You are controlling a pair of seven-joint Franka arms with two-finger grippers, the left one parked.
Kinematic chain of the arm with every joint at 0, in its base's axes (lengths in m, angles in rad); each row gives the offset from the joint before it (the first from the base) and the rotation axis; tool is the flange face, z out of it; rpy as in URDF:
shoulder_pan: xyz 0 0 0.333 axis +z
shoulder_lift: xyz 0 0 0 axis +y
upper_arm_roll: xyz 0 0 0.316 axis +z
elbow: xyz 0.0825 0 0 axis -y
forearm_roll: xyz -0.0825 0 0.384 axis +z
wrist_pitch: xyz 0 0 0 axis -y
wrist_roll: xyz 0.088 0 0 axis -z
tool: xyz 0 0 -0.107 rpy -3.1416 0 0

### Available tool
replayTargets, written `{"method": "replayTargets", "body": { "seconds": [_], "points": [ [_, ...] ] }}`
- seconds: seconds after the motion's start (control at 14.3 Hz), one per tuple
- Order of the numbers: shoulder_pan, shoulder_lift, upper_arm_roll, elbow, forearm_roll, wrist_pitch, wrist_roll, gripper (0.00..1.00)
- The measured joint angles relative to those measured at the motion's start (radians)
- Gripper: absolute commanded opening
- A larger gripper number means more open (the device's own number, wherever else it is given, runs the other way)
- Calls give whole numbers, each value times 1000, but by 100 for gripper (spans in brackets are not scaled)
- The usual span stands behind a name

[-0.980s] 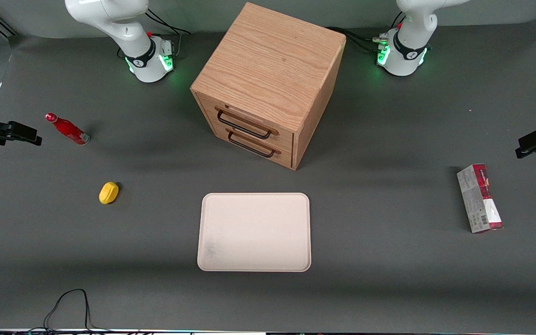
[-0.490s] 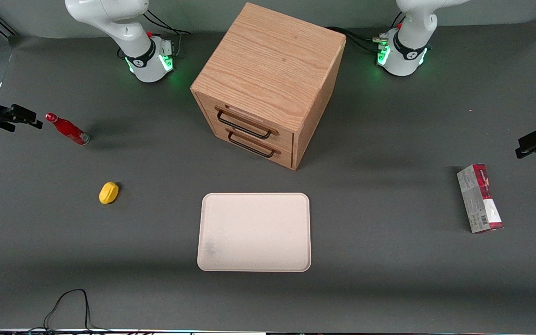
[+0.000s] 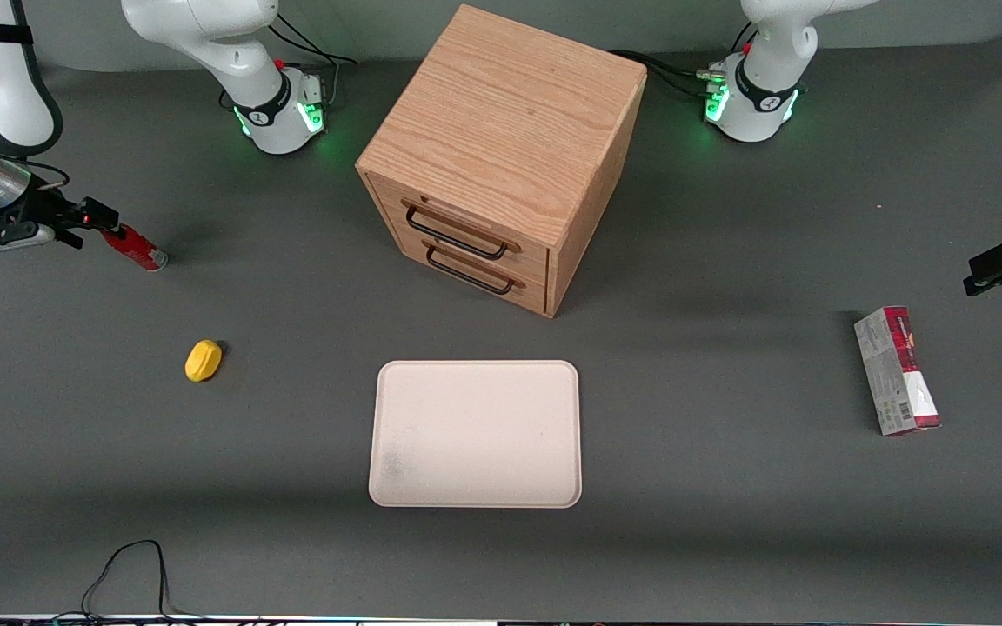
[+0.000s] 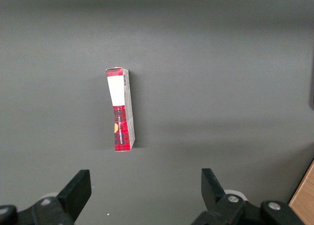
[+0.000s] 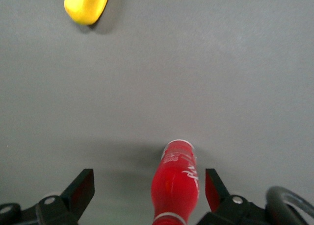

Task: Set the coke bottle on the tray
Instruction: 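Close the right gripper around the neck of the red bottle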

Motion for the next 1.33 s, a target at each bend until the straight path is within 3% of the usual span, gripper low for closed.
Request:
{"method": "replayTargets", "body": {
  "seconds": [0.35,0.7,0.77,1.05,1.19,1.33],
  "points": [
    [2,0,-65,-6,-104,0,0,100],
    [3,0,-77,-11,-113,0,0,97],
    [3,0,-79,-12,-113,0,0,89],
    [3,0,-82,-17,-113,0,0,40],
    [3,0,-83,-19,-113,0,0,0],
    [3,0,-84,-20,-113,0,9,0]
  ]
}}
